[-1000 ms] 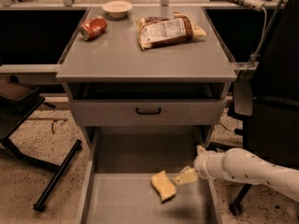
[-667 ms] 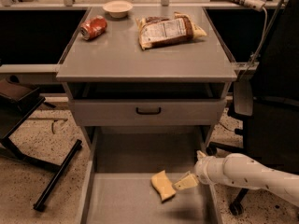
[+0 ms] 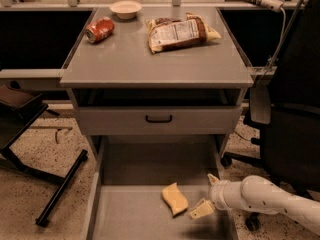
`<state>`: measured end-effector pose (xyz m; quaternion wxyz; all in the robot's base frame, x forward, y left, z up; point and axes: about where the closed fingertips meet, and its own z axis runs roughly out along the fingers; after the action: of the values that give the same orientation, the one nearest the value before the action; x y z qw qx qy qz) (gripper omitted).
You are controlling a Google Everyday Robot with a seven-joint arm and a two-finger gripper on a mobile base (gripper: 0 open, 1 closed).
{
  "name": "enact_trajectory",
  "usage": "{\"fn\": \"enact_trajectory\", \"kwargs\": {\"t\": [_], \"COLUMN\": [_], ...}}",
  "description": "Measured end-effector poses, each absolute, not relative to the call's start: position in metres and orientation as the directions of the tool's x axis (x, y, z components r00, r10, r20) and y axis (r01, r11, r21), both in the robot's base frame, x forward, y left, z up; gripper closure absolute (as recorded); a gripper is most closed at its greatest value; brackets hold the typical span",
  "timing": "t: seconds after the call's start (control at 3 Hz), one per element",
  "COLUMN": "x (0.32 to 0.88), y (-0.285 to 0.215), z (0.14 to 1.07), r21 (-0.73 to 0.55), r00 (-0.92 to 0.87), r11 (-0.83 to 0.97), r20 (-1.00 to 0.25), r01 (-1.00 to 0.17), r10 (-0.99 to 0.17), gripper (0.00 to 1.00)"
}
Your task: Pick sponge from middle drawer and place on counter
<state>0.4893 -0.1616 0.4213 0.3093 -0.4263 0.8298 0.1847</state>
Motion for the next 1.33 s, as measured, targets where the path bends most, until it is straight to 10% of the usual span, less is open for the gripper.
{"fn": "enact_trajectory", "kwargs": {"t": [1.33], "x": [0.453], "y": [-0.111], "z": [0.349], "r21": [0.207], "r00": [-0.473], "r11": [0.473], "r20": [-0.682], "r01": [-0.856], "r10": [-0.558], "gripper": [0.00]}}
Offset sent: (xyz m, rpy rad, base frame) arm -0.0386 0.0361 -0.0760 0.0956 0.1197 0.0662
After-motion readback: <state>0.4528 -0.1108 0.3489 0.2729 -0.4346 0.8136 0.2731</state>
